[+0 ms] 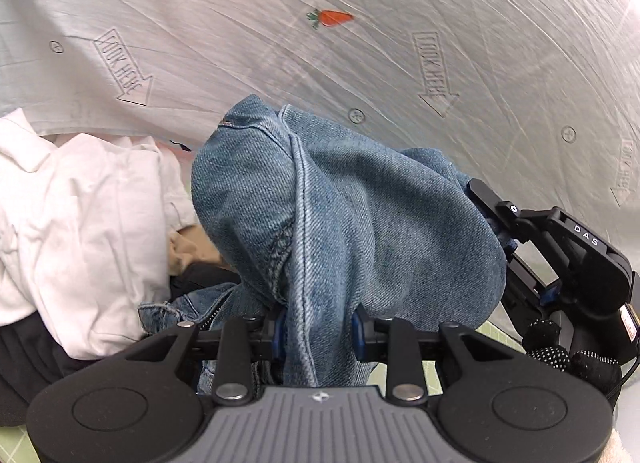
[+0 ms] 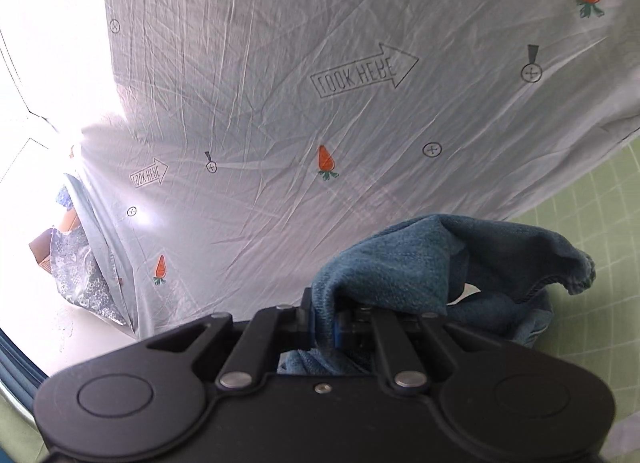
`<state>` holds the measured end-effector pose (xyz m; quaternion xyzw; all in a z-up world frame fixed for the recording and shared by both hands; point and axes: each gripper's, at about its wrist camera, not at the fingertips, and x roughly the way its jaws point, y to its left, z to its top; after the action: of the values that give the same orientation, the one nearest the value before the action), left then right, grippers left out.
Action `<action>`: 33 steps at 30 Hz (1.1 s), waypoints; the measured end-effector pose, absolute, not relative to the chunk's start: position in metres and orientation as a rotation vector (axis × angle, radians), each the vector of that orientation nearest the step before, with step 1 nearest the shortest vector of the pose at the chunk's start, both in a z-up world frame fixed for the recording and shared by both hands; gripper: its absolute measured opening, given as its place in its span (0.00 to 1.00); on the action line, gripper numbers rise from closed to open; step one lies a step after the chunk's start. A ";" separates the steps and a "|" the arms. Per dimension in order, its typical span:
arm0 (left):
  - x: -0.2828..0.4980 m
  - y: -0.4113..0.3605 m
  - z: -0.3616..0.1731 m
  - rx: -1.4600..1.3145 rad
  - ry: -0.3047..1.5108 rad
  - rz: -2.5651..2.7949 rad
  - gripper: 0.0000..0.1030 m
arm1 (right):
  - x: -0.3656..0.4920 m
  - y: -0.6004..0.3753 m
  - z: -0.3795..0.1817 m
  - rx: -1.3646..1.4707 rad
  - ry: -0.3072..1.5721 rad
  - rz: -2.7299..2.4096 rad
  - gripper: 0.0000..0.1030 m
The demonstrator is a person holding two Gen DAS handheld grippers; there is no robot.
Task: Fold clothes
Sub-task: 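Grasp the jeans with both grippers and lift them off the pile, then lay the jeans on the open mat and open both grippers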
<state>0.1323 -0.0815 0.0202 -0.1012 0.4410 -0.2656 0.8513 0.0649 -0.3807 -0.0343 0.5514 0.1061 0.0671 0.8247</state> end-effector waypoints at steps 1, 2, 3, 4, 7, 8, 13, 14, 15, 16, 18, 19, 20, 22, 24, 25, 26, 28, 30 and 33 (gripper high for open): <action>0.124 -0.091 0.019 -0.199 0.934 -0.579 0.31 | 0.050 -0.386 -0.036 1.176 0.214 0.122 0.09; 0.117 -0.100 0.017 -0.184 0.940 -0.600 0.31 | 0.033 -0.391 -0.038 1.179 0.204 0.099 0.09; 0.108 -0.110 0.014 -0.176 0.954 -0.622 0.31 | 0.017 -0.397 -0.040 1.181 0.194 0.076 0.09; 0.099 -0.119 0.011 -0.169 0.969 -0.644 0.31 | -0.001 -0.403 -0.042 1.184 0.185 0.053 0.09; 0.072 -0.147 0.001 -0.148 1.015 -0.712 0.31 | -0.054 -0.419 -0.048 1.184 0.164 -0.021 0.09; 0.064 -0.156 -0.002 -0.141 1.030 -0.735 0.31 | -0.073 -0.424 -0.050 1.180 0.160 -0.048 0.09; 0.007 -0.214 -0.035 -0.091 1.116 -0.814 0.32 | -0.174 -0.448 -0.068 1.148 0.169 -0.192 0.09; -0.005 -0.226 -0.044 -0.064 1.126 -0.818 0.32 | -0.195 -0.452 -0.074 1.139 0.178 -0.225 0.09; -0.014 -0.237 -0.054 -0.042 1.142 -0.812 0.33 | -0.216 -0.455 -0.081 1.116 0.201 -0.265 0.09; -0.023 -0.246 -0.066 -0.015 1.171 -0.803 0.34 | -0.234 -0.458 -0.089 1.099 0.234 -0.307 0.09; -0.043 -0.258 -0.092 0.037 1.238 -0.774 0.37 | -0.265 -0.467 -0.109 1.081 0.342 -0.399 0.09; -0.053 -0.262 -0.106 0.061 1.275 -0.753 0.37 | -0.281 -0.472 -0.119 1.070 0.396 -0.444 0.09; -0.061 -0.262 -0.114 0.078 1.294 -0.741 0.38 | -0.297 -0.476 -0.129 1.056 0.452 -0.488 0.10; -0.075 -0.259 -0.125 0.112 1.314 -0.723 0.39 | -0.325 -0.477 -0.154 1.005 0.576 -0.564 0.12; -0.082 -0.253 -0.122 0.144 1.302 -0.715 0.40 | -0.351 -0.477 -0.174 1.012 0.658 -0.595 0.14; -0.084 -0.251 -0.118 0.156 1.292 -0.708 0.41 | -0.362 -0.476 -0.179 1.031 0.672 -0.603 0.15; -0.086 -0.248 -0.114 0.169 1.282 -0.700 0.41 | -0.371 -0.474 -0.182 1.039 0.683 -0.606 0.15; -0.082 -0.241 -0.107 0.136 1.276 -0.678 0.43 | -0.381 -0.475 -0.184 1.032 0.694 -0.605 0.17; -0.076 -0.232 -0.099 0.081 1.266 -0.650 0.45 | -0.388 -0.478 -0.183 1.031 0.697 -0.602 0.17; -0.063 -0.217 -0.085 -0.020 1.232 -0.585 0.51 | -0.383 -0.487 -0.174 1.006 0.683 -0.594 0.19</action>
<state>-0.0632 -0.2167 -0.0847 -0.0093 0.5692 -0.2704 0.7764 -0.3828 -0.4869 -0.1745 0.4656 0.3159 -0.2748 0.7796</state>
